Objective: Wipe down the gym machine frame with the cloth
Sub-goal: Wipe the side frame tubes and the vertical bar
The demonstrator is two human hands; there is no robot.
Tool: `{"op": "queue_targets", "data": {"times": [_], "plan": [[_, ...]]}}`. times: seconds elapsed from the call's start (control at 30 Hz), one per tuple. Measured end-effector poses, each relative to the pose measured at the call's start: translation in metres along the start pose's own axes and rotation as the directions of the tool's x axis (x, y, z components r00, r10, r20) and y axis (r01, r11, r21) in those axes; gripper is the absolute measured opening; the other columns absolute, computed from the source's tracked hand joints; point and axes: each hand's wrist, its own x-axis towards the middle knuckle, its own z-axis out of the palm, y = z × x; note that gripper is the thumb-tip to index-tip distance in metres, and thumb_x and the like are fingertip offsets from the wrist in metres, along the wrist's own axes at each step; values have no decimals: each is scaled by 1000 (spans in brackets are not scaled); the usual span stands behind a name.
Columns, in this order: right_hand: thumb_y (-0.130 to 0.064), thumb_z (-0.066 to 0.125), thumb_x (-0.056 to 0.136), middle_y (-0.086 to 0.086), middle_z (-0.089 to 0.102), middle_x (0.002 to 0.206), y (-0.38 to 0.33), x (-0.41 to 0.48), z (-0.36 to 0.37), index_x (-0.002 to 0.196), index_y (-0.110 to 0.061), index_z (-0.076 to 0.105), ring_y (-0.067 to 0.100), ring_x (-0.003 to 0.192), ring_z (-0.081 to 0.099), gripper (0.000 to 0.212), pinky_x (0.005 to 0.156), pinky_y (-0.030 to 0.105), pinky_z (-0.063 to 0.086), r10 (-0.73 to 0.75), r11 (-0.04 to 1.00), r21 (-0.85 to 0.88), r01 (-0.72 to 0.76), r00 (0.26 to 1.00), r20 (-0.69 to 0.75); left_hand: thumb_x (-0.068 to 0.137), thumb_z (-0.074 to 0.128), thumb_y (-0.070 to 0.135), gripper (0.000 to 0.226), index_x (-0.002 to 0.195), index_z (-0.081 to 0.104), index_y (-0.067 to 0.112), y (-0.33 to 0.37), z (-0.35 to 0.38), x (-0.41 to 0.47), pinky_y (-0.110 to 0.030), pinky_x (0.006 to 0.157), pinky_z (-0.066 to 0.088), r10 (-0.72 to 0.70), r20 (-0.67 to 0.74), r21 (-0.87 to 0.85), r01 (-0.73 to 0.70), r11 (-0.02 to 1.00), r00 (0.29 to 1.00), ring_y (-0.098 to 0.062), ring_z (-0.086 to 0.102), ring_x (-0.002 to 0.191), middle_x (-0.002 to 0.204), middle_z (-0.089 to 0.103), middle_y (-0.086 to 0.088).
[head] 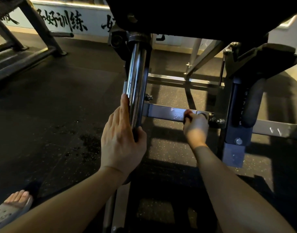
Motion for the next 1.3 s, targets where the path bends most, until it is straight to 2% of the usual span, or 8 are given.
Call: {"op": "queue_targets", "data": {"times": [0.17,0.3,0.4,0.63,0.77,1.0,1.17,1.3], "plan": [[-17,62,99,11,59,131,-44,-7,23,129,-8,60,26,124,58,32,108,39,46,44,983,181,-37,998,-37,89,67,18,94,163,10,9,0,-1,0,-21,115,24,-5,22,6,4,1000,1000,-14,39,140,155,41,-6],[-13,63,98,13,61,130,-76,-19,43,130,-9,59,28,125,58,32,110,40,44,-220,974,84,209,963,153,88,68,27,96,163,11,8,-1,0,1,-9,114,15,-8,16,21,8,1000,1000,-15,38,140,155,42,-6],[-15,62,99,12,58,132,-51,-18,28,134,-12,57,30,125,57,36,108,41,43,-315,943,-39,330,924,217,86,64,36,98,163,10,11,2,-1,2,-20,115,22,-26,24,15,25,1000,999,-16,40,140,154,44,-5],[-17,64,97,12,60,128,-14,12,6,124,-8,63,27,120,59,29,106,40,48,-14,999,44,15,999,-37,87,75,35,104,164,8,15,0,0,1,-18,113,21,-32,22,7,32,999,999,-10,37,140,153,43,1],[-15,63,99,13,57,132,-68,-13,35,130,-8,56,27,124,56,33,110,40,44,-160,980,128,153,986,52,86,76,33,105,164,9,14,-1,1,2,-8,112,16,-31,17,3,31,1000,999,-12,38,140,154,43,0],[-11,63,97,11,52,135,-23,1,4,134,-10,56,31,126,54,38,111,44,44,-262,952,-134,274,960,103,85,76,31,104,164,10,15,0,-1,2,4,105,11,-27,32,-22,28,999,999,9,26,133,152,43,1],[-13,60,99,11,51,138,-32,-5,8,132,-8,58,28,128,53,33,110,41,42,-38,999,-21,38,999,-13,86,76,32,103,164,10,16,0,1,1,-14,109,22,-28,17,-35,28,999,999,3,32,135,153,43,4],[-15,55,102,11,56,136,-66,-30,43,131,-12,55,29,128,54,29,109,40,42,-232,971,89,223,966,112,86,76,30,102,164,12,14,0,1,1,-20,112,26,-29,5,-11,29,1000,1000,-12,39,141,155,42,-1]]}}
